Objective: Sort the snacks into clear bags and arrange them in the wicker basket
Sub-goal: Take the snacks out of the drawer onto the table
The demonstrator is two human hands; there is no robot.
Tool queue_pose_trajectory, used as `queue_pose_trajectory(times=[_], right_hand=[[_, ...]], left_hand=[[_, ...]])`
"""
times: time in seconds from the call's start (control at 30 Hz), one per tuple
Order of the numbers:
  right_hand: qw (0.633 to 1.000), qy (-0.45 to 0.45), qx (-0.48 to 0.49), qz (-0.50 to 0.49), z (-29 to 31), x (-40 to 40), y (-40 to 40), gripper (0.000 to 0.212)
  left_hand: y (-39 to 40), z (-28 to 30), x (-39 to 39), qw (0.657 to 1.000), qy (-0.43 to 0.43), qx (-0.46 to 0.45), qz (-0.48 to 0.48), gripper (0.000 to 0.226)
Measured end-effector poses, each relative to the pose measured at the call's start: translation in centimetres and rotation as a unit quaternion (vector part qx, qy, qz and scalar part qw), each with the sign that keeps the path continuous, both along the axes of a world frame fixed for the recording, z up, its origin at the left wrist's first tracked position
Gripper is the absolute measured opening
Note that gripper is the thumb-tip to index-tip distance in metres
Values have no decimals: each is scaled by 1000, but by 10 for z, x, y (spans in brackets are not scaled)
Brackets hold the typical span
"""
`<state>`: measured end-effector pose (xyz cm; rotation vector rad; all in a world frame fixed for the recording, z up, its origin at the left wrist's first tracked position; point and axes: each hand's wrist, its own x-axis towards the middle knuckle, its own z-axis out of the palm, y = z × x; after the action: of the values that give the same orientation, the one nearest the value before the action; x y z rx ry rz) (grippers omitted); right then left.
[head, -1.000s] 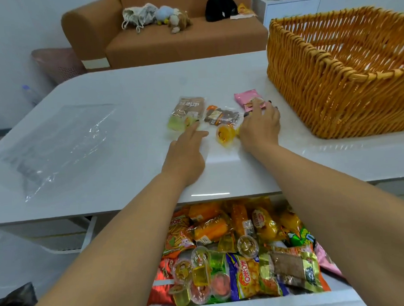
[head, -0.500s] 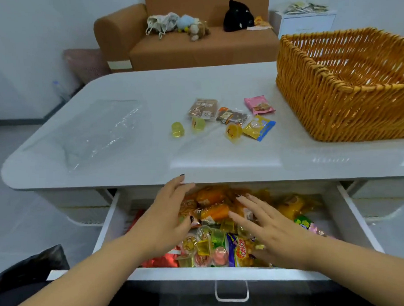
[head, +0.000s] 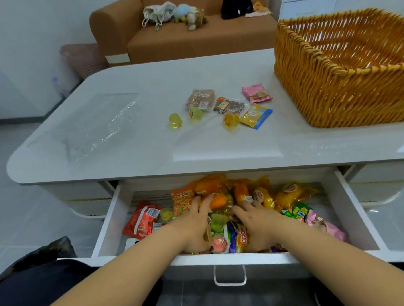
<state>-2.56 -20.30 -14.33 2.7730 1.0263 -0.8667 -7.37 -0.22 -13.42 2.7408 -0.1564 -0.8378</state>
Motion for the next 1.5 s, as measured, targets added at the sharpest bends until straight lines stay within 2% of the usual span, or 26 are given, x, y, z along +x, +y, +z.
queue_pose_trajectory(times=[0.13, 0.27, 0.33, 0.4, 0.57, 0.67, 0.77, 0.87, 0.97, 1.0, 1.03, 1.1, 1.13, 1.17, 1.2, 1.37, 1.43, 1.5], right_hand=[[1000, 27, 4, 16, 7, 5, 14, 108], [997, 42, -60, 16, 2, 2, 34, 109], [997, 40, -67, 2, -3, 3, 36, 105], [997, 31, -67, 7, -5, 5, 33, 102], [1000, 23, -3, -11, -7, 6, 27, 89], [997, 25, 49, -60, -3, 5, 24, 64], [976, 29, 145, -159, 3, 3, 17, 45], [925, 32, 261, -274, 7, 2, 10, 37], [837, 119, 377, -379, 12, 2, 7, 32], [792, 171, 418, -411, 17, 1, 7, 31], [731, 236, 459, -446, 25, 0, 7, 28], [583, 379, 513, -503, 45, 1, 11, 21], [531, 421, 521, -519, 57, 4, 12, 21], [503, 441, 519, -532, 66, 8, 14, 23], [496, 448, 509, -543, 76, 12, 17, 26], [510, 458, 467, -560, 103, 14, 23, 31], [524, 457, 477, -538, 113, 12, 21, 33], [546, 419, 508, -518, 131, 18, 23, 32]], left_hand=[[-2, -9, 8, 999, -15, 43, 4, 114], [-11, -9, 9, 995, -91, 46, -19, 74], [-10, -12, 5, 996, -79, 47, -20, 62], [-6, -17, 0, 997, -55, 55, -31, 60], [5, -23, -1, 998, 8, 49, -49, 77], [4, -23, -1, 996, 34, 57, -55, 72], [7, -22, 3, 993, 55, 83, -67, 64], [15, -16, 7, 989, 91, 95, -62, 68], [22, -11, 8, 989, 121, 66, -54, 72], [22, -10, 8, 989, 123, 58, -58, 72], [21, -8, 7, 989, 121, 51, -64, 70], [17, -7, 3, 989, 121, 42, -78, 67], [15, -7, 1, 988, 123, 38, -82, 66], [13, -7, -1, 988, 126, 35, -83, 67], [11, -9, -2, 988, 129, 31, -81, 67], [8, -15, -3, 989, 132, 4, -73, 63], [8, -16, -2, 989, 127, -3, -81, 62], [8, -14, -2, 988, 125, -18, -91, 59]])
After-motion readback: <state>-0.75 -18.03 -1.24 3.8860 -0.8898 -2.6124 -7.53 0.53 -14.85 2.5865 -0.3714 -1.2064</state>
